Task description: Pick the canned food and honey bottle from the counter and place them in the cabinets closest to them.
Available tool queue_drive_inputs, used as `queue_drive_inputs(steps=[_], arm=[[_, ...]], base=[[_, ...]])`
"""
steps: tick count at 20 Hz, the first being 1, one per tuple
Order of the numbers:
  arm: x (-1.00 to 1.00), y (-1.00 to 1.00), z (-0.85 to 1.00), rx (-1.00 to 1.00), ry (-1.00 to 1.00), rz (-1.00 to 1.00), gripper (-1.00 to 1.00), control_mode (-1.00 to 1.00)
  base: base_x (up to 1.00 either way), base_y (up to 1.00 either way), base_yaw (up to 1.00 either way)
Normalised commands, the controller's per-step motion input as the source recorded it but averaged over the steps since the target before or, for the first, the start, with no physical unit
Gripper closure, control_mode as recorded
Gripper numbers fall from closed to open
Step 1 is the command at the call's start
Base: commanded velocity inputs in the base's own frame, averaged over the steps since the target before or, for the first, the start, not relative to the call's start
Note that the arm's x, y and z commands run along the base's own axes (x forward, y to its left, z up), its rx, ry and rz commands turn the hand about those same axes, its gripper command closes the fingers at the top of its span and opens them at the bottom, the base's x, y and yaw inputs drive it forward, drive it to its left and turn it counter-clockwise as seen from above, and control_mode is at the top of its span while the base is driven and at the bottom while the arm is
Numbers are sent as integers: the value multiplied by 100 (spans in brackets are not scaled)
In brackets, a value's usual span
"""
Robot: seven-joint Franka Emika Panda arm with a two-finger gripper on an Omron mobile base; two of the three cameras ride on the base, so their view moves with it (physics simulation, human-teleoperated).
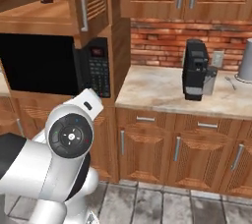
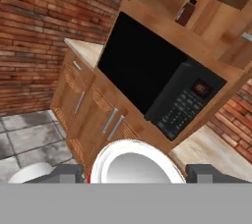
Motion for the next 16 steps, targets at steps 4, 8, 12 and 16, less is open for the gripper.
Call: queue_drive_inputs(steps=[4,8,12,16], arm=[[0,0,0,0,0,0,100,100],[0,0,0,0,0,0,100,100],[0,0,0,0,0,0,100,100],[0,0,0,0,0,0,100,100]], base=[[-27,87,1],[-26,89,1],[-25,81,1],[-18,60,1]])
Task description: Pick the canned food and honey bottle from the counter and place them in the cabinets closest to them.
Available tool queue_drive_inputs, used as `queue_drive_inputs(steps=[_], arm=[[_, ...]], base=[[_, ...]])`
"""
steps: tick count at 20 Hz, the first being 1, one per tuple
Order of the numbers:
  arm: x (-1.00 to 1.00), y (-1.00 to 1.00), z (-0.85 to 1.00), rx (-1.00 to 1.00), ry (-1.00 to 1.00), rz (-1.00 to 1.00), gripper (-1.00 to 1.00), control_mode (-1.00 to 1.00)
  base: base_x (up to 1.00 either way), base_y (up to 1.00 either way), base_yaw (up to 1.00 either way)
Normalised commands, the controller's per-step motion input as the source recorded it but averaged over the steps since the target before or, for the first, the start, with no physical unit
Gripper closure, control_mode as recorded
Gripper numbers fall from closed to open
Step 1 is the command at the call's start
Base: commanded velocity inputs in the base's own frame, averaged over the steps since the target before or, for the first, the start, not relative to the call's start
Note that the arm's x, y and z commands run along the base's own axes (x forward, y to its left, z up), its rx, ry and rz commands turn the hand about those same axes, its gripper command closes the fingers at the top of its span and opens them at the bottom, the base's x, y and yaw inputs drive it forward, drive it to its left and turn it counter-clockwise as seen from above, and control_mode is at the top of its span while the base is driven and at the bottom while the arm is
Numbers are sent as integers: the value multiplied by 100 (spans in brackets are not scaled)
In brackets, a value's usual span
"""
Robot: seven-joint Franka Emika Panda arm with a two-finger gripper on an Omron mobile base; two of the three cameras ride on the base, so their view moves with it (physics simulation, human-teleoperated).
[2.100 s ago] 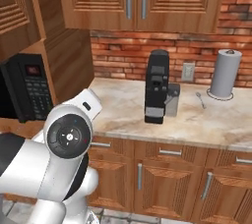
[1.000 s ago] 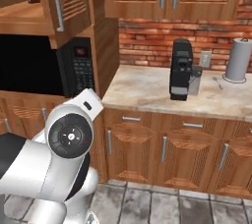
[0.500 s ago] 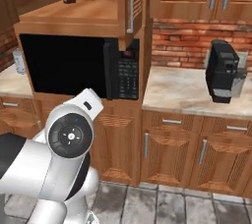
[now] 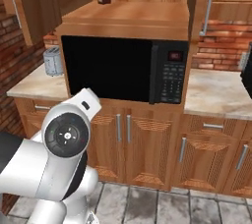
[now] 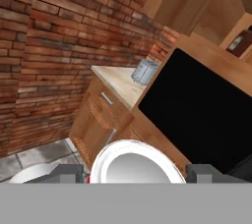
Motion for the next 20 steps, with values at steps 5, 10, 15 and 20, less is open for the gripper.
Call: queue_drive_inputs(steps=[5,10,15,20], arm=[[0,0,0,0,0,0,100,100],[0,0,0,0,0,0,100,100],[0,0,0,0,0,0,100,100],[0,0,0,0,0,0,100,100]], base=[[-1,2,0],[2,0,0],[31,14,0],[38,23,0]])
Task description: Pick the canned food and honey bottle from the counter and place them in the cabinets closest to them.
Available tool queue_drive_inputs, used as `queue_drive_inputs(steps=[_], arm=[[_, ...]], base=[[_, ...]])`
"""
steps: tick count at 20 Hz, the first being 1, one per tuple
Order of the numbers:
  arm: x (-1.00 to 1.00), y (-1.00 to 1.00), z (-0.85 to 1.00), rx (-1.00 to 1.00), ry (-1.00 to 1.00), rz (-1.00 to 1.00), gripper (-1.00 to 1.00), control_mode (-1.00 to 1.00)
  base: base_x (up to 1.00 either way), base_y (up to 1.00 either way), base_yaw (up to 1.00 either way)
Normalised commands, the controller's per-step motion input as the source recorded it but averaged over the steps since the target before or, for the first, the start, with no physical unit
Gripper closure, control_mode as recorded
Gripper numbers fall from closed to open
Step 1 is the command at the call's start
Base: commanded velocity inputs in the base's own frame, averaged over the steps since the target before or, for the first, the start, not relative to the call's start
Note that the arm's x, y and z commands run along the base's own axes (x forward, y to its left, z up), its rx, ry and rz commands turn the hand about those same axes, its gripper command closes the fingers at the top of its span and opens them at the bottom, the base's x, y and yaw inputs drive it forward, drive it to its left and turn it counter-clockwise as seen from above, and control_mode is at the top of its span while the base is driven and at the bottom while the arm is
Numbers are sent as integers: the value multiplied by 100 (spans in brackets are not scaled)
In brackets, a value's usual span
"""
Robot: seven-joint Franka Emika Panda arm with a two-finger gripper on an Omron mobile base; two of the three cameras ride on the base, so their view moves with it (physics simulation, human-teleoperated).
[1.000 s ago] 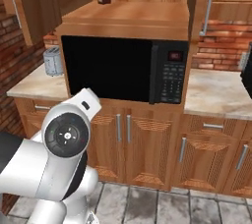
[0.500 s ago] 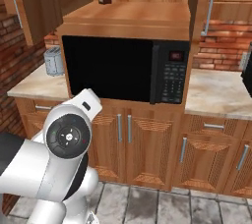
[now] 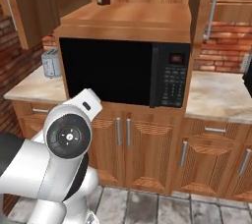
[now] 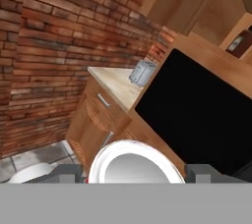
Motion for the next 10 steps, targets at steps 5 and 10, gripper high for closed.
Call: queue_drive_inputs(steps=[5,10], arm=[[0,0,0,0,0,0,100,100],[0,0,0,0,0,0,100,100]], base=[[43,21,-1],[49,21,-1]])
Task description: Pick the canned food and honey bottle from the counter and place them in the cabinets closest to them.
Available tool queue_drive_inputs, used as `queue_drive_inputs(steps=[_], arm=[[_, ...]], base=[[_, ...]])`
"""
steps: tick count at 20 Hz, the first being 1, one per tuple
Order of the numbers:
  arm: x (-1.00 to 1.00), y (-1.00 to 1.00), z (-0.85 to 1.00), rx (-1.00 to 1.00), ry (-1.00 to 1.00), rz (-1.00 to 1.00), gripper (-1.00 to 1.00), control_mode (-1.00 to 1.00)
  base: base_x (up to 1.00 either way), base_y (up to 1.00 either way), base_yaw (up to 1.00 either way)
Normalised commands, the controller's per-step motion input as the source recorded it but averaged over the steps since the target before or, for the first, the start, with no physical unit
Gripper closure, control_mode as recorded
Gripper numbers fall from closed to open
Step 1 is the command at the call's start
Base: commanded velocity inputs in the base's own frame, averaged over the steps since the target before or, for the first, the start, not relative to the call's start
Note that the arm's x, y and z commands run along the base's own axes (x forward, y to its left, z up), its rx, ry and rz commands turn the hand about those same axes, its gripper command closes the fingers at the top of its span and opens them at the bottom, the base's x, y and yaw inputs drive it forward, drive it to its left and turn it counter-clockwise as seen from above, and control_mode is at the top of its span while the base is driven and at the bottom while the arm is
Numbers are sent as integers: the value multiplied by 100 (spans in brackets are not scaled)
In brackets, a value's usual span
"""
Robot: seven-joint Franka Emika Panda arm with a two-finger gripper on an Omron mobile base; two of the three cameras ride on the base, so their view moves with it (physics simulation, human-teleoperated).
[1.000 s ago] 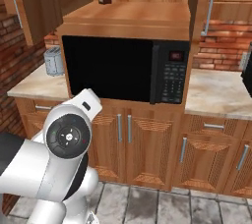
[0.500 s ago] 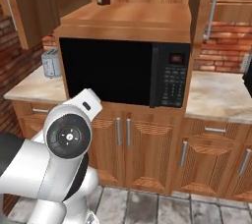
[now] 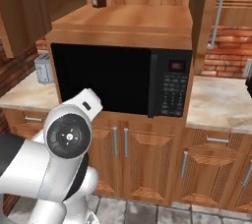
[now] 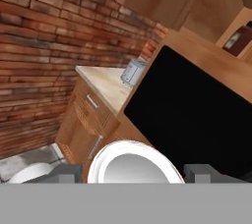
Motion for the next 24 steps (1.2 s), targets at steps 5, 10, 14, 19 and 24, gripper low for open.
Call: queue_drive_inputs(steps=[5,10,14,19,24], arm=[[0,0,0,0,0,0,100,100],[0,0,0,0,0,0,100,100],[0,0,0,0,0,0,100,100],[0,0,0,0,0,0,100,100],[0,0,3,0,0,0,100,-100]], base=[[54,26,-2],[54,25,-2],[54,24,-2],[54,25,-2],[36,20,-2]])
